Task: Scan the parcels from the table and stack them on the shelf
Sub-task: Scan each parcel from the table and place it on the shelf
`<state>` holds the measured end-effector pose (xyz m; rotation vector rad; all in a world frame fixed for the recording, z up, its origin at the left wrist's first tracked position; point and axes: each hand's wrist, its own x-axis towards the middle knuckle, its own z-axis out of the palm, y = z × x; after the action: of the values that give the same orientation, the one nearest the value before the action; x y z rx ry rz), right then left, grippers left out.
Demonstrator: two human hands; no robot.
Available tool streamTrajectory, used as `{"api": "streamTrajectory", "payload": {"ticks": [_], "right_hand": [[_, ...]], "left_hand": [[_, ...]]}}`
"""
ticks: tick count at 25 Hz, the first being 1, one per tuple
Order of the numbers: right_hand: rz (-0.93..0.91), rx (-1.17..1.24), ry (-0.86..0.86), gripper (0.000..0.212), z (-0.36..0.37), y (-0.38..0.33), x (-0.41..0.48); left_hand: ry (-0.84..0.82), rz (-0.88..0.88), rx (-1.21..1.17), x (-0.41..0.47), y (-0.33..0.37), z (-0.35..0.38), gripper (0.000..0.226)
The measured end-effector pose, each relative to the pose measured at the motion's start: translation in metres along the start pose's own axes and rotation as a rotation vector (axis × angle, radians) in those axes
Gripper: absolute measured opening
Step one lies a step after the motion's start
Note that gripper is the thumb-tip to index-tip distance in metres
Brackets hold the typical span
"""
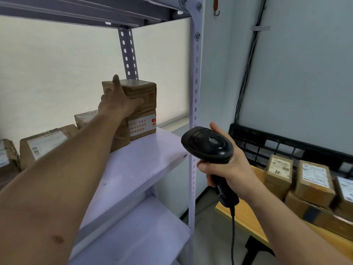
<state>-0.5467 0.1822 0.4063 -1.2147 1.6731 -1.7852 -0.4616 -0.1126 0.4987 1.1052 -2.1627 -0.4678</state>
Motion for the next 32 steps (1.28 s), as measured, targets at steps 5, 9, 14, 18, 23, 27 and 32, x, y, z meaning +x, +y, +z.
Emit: {"api": "streamTrajectory", "payload": {"ticks": [5,9,14,18,23,27,32], "right_hand": [[0.007,0.000,-0.026,0.098,-0.026,-0.002,-0.032],[0.010,0.005,-0.035,0.098,-0.058,-0.006,-0.062],[0.014,0.033,-0.044,0.097,-0.109,-0.005,-0.107],[0.020,0.075,-0.031,0.095,-0.149,0.000,-0.142],[0.055,0.020,-0.007,0.100,-0.211,0.008,-0.193],[0.082,-0.006,0.053,0.102,-0.258,0.014,-0.229],[0.105,-0.059,0.160,0.102,-0.306,0.021,-0.266]], "left_hand": [[0.267,0.133,-0.015,-0.057,0.020,0.013,0.073],[0.337,0.278,-0.076,-0.127,0.042,0.041,0.063],[0.193,0.298,-0.118,-0.215,0.081,0.094,0.065],[0.075,0.266,-0.149,-0.278,0.115,0.138,0.065],[-0.068,0.253,-0.151,-0.346,0.163,0.191,0.067],[-0.180,0.254,-0.181,-0.392,0.204,0.223,0.067],[-0.316,0.290,-0.183,-0.432,0.247,0.257,0.068]]}}
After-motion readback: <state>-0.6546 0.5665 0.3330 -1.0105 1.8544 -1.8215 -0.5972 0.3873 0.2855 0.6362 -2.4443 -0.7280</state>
